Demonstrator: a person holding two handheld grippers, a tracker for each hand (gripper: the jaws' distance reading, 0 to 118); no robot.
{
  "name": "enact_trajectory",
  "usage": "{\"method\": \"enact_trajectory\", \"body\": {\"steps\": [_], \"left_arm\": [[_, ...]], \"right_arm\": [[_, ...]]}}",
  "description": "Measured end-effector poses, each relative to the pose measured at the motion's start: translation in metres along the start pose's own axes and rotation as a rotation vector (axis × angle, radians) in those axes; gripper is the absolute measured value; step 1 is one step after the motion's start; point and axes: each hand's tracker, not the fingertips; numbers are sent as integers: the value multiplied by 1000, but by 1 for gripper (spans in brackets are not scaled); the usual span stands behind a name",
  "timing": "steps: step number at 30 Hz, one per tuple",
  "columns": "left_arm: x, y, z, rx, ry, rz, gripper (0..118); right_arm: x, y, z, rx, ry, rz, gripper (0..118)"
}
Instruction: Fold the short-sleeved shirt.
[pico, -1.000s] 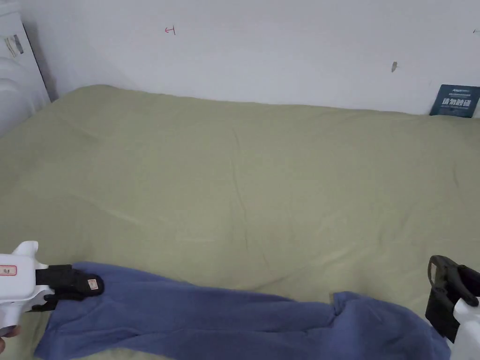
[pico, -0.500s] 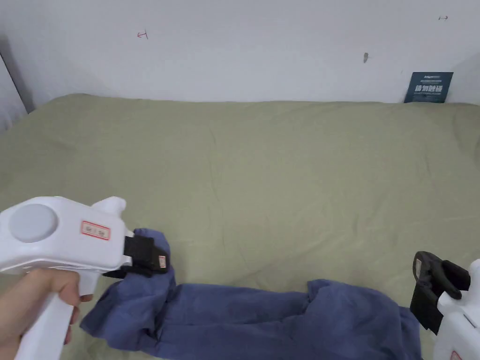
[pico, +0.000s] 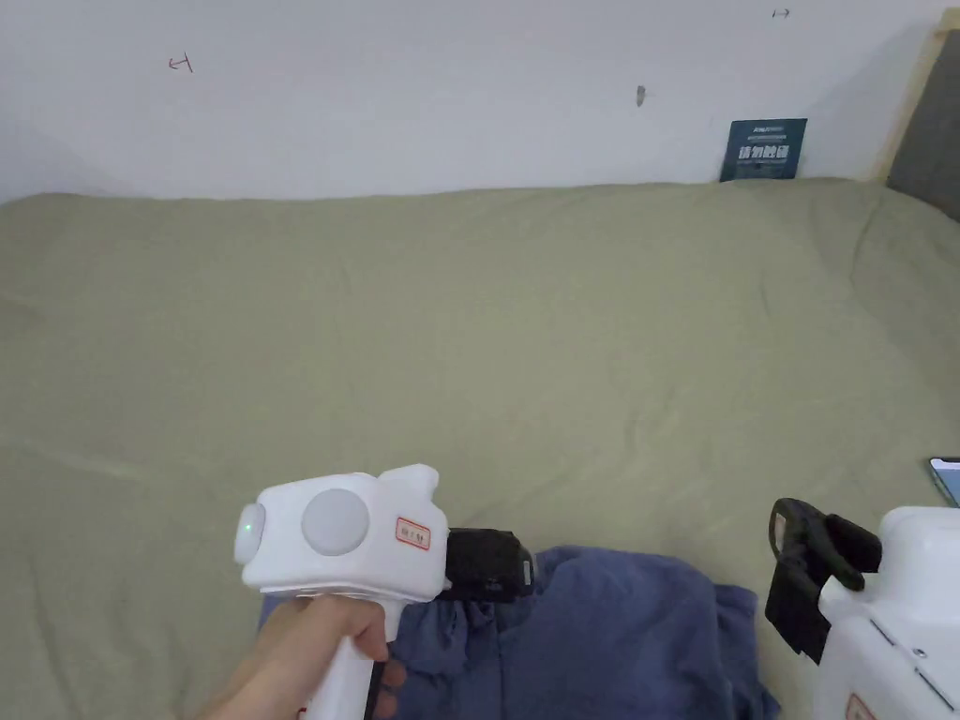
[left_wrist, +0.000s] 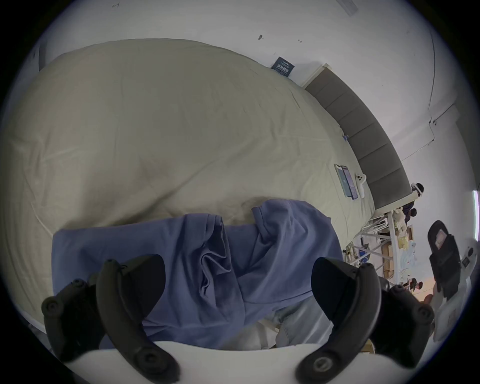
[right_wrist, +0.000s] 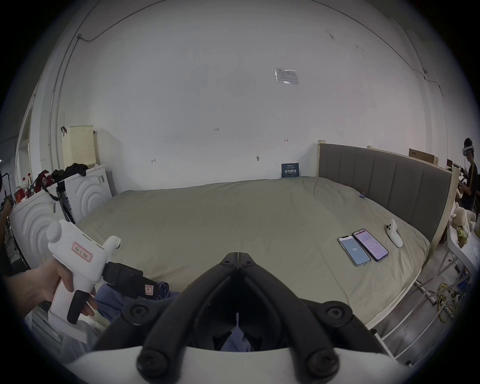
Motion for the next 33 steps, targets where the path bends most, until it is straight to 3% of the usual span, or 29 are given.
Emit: {"method": "enact_trajectory", "body": {"steps": [4,5,6,7,10,12,20,21,22,26,33], "left_arm": [[-26,-8,46,56,13,2,108],[-36,-13,57,74,16,0,96],[-42,-18,65,86,27,3,68],[-49,-22,68,84,69,-9,3],[-73,-26,56,73,95,39,0],[-79,-24,38,39,3,109,0],[-32,-41,-71,-75,-266,132,0],[-25,-43,-75,-92,-284,150,0],[-23,-43,-75,-98,-201,113,0],[-27,-31,-38,-62,-185,90,0],[-82,-31,91,103,-106,75,0]], "right_arm": [[-1,-5,-6,-24,15,-2,2],[-3,-6,-7,-28,21,-6,2],[-4,-7,-8,-28,25,-7,2],[-6,-8,-10,-31,30,-6,2],[-10,-10,-15,-41,47,2,2],[-13,-11,-16,-48,56,8,2],[-15,-15,-10,-80,48,21,2],[-15,-15,-10,-82,47,18,2],[-16,-15,-10,-87,47,17,2],[-23,-12,-13,-86,58,34,2],[-39,-11,-23,-86,92,58,2]]}}
